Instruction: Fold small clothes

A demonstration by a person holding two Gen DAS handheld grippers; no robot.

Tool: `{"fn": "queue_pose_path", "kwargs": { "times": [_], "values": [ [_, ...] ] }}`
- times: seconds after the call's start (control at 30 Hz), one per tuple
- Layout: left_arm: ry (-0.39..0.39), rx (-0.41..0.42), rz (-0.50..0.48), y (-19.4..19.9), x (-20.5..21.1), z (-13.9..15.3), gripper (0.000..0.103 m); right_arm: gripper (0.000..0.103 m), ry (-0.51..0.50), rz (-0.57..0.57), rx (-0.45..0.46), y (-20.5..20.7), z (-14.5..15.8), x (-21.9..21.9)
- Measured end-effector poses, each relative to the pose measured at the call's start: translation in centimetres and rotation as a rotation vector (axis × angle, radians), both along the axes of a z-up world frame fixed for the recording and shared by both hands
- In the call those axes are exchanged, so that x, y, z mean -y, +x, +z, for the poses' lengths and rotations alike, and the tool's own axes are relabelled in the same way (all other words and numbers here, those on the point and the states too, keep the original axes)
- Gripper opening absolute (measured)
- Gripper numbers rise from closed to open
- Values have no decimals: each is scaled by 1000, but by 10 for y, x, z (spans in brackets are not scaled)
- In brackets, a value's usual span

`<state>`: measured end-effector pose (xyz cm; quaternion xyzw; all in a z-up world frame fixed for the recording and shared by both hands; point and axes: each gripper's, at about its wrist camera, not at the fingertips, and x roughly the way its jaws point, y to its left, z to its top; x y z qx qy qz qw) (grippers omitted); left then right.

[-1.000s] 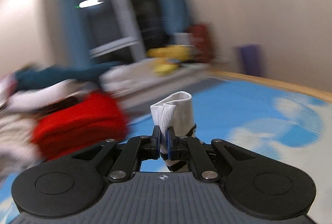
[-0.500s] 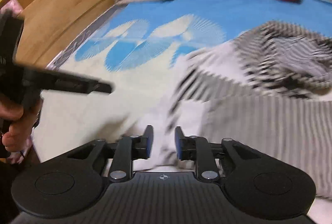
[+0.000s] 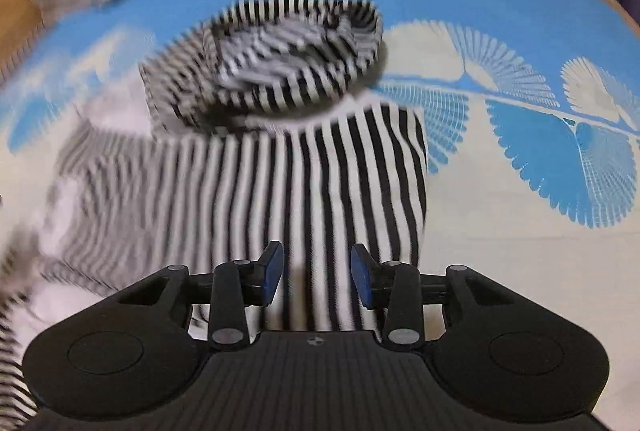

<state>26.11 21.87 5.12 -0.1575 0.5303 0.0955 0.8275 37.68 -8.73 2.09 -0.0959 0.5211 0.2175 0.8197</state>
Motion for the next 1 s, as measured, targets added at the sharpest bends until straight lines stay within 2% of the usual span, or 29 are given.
{"fn": "queue_pose_path", "kwargs": {
  "times": [0.1,0.17,0.27,0.37,0.4,0.5,0.57,0.63,0.7,0.83,0.9,1.0],
  "values": [
    [-23,-34,-29,11,15,-16,34,41,-133,74,-59,-6,-24,-6],
    [-9,-57,-61,19,27,-26,34,41,-220,104,-71,-8,-38,-6],
    [17,-73,-96,27,37,-34,34,42,-180,80,-86,-6,-29,3],
    [23,-89,-114,35,43,-44,34,42,-62,37,-79,-1,-14,9],
    [35,-107,-127,38,46,-50,34,42,-66,34,-85,0,-17,10],
    [91,-178,-160,42,53,-68,34,45,-200,72,-81,-2,-43,4],
    [115,-170,-179,43,58,-68,35,45,-192,71,-77,-1,-39,4],
    [96,-146,-161,44,55,-62,35,45,-151,18,-89,1,-31,10],
    [84,-116,-144,44,53,-55,35,45,-106,-25,-58,6,-27,15],
    [83,-79,-127,43,50,-42,36,49,-133,-128,23,22,-33,25],
    [84,-66,-119,41,49,-38,36,51,-117,-206,19,31,-37,33],
    [88,-65,-113,41,47,-36,36,61,-51,-297,-32,45,-49,44]
  ]
}}
